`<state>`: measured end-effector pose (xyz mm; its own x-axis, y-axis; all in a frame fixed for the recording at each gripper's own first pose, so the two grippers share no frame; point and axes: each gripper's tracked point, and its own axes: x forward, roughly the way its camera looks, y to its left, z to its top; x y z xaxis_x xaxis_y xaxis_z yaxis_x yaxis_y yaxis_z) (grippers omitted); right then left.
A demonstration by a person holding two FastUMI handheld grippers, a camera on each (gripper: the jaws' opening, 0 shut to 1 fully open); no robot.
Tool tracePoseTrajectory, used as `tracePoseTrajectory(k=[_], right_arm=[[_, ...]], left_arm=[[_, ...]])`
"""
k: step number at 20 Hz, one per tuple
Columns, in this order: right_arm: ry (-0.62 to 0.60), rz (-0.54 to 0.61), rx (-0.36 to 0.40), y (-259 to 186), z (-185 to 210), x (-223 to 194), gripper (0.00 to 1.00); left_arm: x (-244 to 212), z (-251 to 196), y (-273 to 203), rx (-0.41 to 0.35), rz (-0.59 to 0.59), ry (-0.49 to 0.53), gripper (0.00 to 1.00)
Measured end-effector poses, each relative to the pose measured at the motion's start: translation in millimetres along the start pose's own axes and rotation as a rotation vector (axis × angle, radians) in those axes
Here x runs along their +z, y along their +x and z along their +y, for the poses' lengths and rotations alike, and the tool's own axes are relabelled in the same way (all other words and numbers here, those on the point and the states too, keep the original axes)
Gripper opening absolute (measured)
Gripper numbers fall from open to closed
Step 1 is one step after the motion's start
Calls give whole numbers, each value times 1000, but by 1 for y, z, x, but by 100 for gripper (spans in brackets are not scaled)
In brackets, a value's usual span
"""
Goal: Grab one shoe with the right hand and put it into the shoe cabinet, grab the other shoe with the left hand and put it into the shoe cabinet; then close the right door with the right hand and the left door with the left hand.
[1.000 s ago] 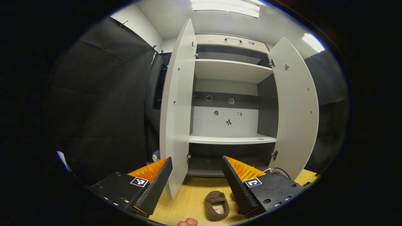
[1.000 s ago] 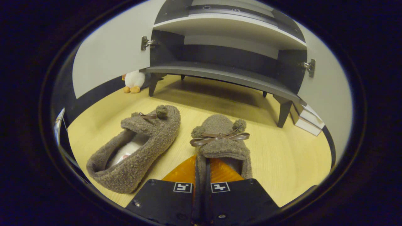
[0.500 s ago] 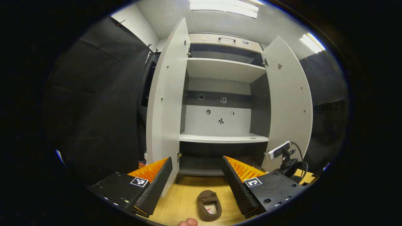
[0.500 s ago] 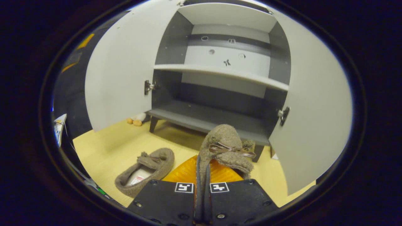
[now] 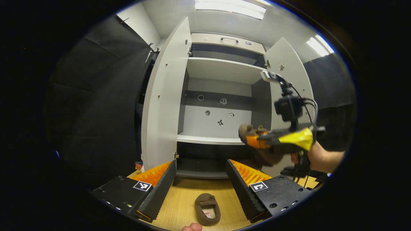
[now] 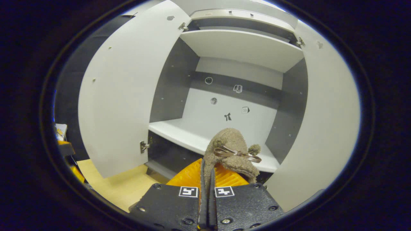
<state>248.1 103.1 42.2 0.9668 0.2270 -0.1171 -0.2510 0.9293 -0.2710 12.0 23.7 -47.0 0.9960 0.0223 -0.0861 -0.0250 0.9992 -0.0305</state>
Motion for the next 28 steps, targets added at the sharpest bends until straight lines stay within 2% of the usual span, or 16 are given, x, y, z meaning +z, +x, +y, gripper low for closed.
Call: tracePoseTrajectory(k=[5,7,10,14,17,18,19,20,21,22,23,24,25,26,28], right_arm=[[-61,104,-68,88,-37,31,6],[-98,162,-95,116,-46,28,6],[-87,267,-92,150,-50,11,6],[-69,342,-103,174,-51,-7,7],[-81,347,-102,176,-47,-4,13],[-82,352,-99,174,-45,-6,18],[-84,358,-94,170,-43,-5,31],[-77,358,-83,167,-39,-3,48],[-59,351,-74,162,-36,0,57],[-48,345,-71,155,-36,3,52],[-41,336,-70,146,-36,9,63],[-33,318,-67,138,-36,14,62],[-31,284,-76,129,-39,26,70],[-33,247,-85,116,-43,37,63],[-26,167,-76,86,-41,62,63]], left_arm=[[-6,12,-2,23,7,41,95],[-5,17,-2,35,7,40,95],[-2,24,-2,57,1,20,95],[-2,38,-1,90,3,14,95],[-4,44,1,100,10,1,95],[-4,44,2,98,11,-6,95],[-4,43,3,97,11,-10,95],[-3,43,4,96,9,-11,95],[-4,42,5,95,8,-11,95],[-4,41,5,89,7,-10,95],[-3,39,7,84,5,-9,95],[-3,37,8,78,4,-7,95],[-2,34,8,71,1,-6,95],[-3,32,9,64,-1,-6,95],[-3,27,10,53,-5,-7,95]])
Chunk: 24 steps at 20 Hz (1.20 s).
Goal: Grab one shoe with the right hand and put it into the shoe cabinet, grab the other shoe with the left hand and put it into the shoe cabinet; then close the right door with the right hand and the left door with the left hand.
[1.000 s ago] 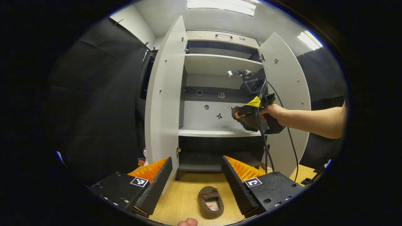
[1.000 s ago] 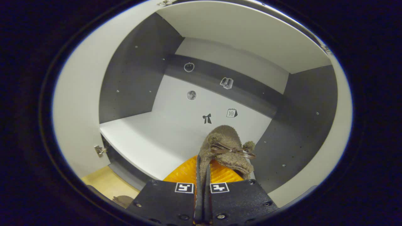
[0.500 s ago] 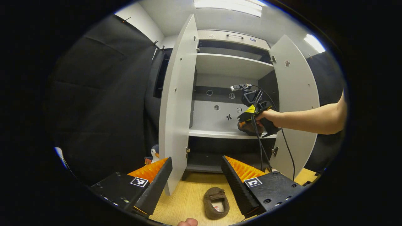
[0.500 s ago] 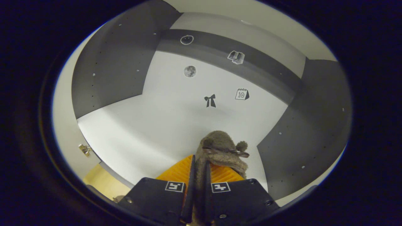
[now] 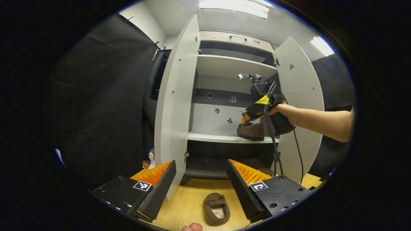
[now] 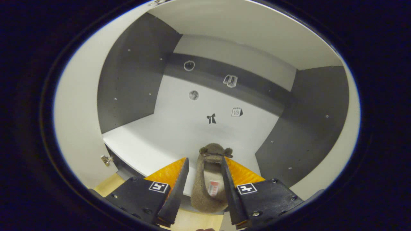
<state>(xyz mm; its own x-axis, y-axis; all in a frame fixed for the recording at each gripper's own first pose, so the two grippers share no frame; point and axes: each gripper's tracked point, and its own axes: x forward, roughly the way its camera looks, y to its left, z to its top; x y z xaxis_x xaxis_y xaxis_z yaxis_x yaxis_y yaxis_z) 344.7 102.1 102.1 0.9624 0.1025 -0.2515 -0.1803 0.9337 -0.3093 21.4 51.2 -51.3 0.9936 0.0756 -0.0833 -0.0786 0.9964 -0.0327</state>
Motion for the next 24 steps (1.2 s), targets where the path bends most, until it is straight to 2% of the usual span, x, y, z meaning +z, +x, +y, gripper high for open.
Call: tracePoseTrajectory(k=[2,3,4,7,8,9,10,11,12,14,18,24], right_arm=[[18,-64,13,-38,1,9,66],[25,-98,22,-55,2,11,75],[32,-127,36,-71,6,10,77],[89,-165,67,-120,19,-15,79],[120,-177,70,-131,22,-26,84],[147,-184,70,-144,25,-39,80],[175,-205,83,-152,30,-50,86],[200,-220,98,-160,35,-62,81],[219,-222,101,-166,37,-81,81],[236,-223,81,-175,40,-113,86],[276,-221,58,-201,45,-161,88],[274,-235,-53,-230,37,-224,91]], left_arm=[[0,-5,-1,-12,-4,-3,95],[1,-8,-1,-18,-5,-3,95],[1,-10,-2,-24,-7,-1,95],[0,-17,-2,-40,-7,11,95],[0,-19,-3,-44,-7,13,95],[-1,-21,-2,-49,-6,14,95],[-1,-23,-3,-53,-4,12,95],[-2,-26,-4,-60,0,10,95],[-4,-28,-5,-64,6,12,95],[-6,-31,-7,-67,16,22,95],[-13,-35,-11,-68,34,36,95],[-39,-39,-15,-71,95,54,95]])
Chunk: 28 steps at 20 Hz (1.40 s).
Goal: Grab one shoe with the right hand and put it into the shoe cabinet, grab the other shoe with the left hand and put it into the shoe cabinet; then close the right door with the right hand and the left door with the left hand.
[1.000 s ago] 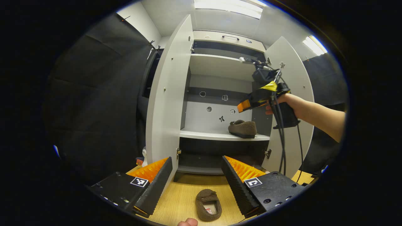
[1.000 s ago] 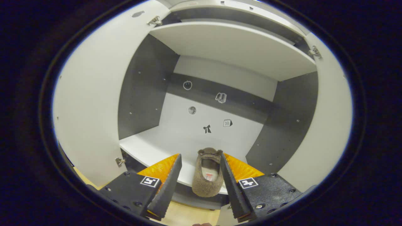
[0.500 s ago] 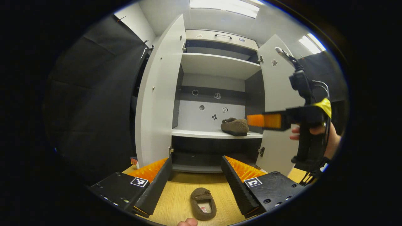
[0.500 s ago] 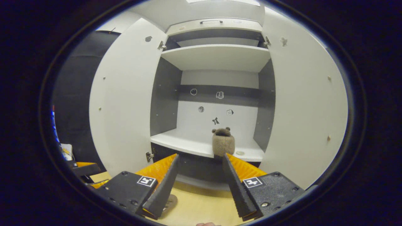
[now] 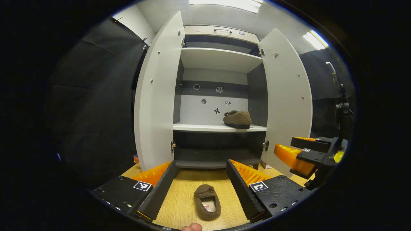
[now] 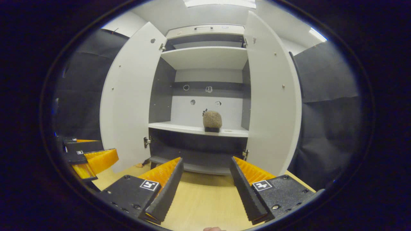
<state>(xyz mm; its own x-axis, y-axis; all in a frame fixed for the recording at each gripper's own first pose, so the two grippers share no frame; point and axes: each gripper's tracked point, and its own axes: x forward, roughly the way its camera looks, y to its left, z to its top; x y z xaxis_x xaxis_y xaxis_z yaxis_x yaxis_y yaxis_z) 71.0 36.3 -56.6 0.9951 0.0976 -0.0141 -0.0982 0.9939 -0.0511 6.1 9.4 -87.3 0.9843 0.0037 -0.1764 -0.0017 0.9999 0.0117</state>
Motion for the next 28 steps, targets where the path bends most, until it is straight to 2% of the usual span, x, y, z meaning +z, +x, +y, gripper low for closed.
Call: tracePoseTrajectory(k=[2,5,11,14,17,23,28], right_arm=[[9,47,-21,-10,-5,-21,91],[33,74,-24,-21,-10,-31,91],[38,88,-36,-30,-22,-40,92],[28,99,-46,-31,-29,-45,91],[21,119,-56,-29,-36,-51,91],[17,143,-73,-21,-43,-56,91],[17,151,-82,-14,-47,-59,91]], left_arm=[[-16,-1,2,5,46,7,95],[-42,1,9,2,125,14,95],[-152,7,20,-47,464,-75,96],[-184,13,28,-28,550,-123,96],[-216,22,38,-9,630,-93,96],[-238,29,51,-1,691,-105,99],[-249,31,81,-8,681,-120,96]])
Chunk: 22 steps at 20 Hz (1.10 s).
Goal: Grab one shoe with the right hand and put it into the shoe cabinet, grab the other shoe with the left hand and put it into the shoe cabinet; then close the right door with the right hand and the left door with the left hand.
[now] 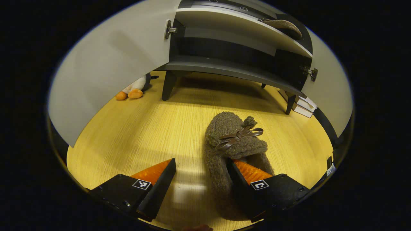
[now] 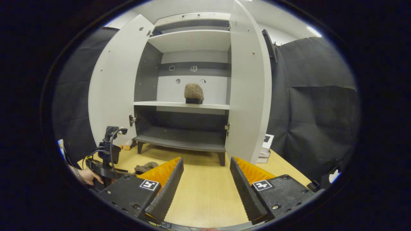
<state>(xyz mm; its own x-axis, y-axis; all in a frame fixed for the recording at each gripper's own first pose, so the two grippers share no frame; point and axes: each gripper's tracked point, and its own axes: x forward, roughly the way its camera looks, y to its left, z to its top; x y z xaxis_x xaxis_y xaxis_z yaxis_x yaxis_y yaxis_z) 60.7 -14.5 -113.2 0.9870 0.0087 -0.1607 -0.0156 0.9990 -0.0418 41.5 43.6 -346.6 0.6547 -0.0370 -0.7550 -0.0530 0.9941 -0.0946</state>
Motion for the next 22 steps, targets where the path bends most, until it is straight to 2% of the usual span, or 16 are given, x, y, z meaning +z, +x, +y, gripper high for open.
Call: tracePoseTrajectory(k=[2,4,5,6,9,11,12,13,14,15,18,22], right_arm=[[-4,8,2,2,0,-2,91],[-11,13,3,4,0,-3,91],[-13,14,3,4,0,-3,91],[-14,16,5,5,1,-5,91],[-20,21,8,7,1,-4,91],[-24,21,12,7,2,-4,91],[-26,22,18,8,4,-5,91],[-29,24,23,7,5,-6,91],[-31,23,28,7,7,-6,91],[-30,22,33,7,9,-5,91],[-32,18,49,6,14,-5,91],[-38,9,65,6,19,-5,91]], left_arm=[[2,-2,8,-19,-1,-2,95],[3,-8,11,-46,-5,-24,89],[2,-9,13,-53,-5,-37,81],[4,-16,13,-79,-11,-53,78],[6,-21,14,-70,-45,-19,39],[8,-16,18,-47,-71,8,37],[11,-12,17,-33,-82,-27,37],[9,-14,16,-47,-78,-60,14],[13,-11,11,-40,-89,-77,14],[11,-9,12,-28,-92,-82,4],[10,-11,-9,13,-89,-34,0],[56,-47,-83,-34,-203,-47,0]])
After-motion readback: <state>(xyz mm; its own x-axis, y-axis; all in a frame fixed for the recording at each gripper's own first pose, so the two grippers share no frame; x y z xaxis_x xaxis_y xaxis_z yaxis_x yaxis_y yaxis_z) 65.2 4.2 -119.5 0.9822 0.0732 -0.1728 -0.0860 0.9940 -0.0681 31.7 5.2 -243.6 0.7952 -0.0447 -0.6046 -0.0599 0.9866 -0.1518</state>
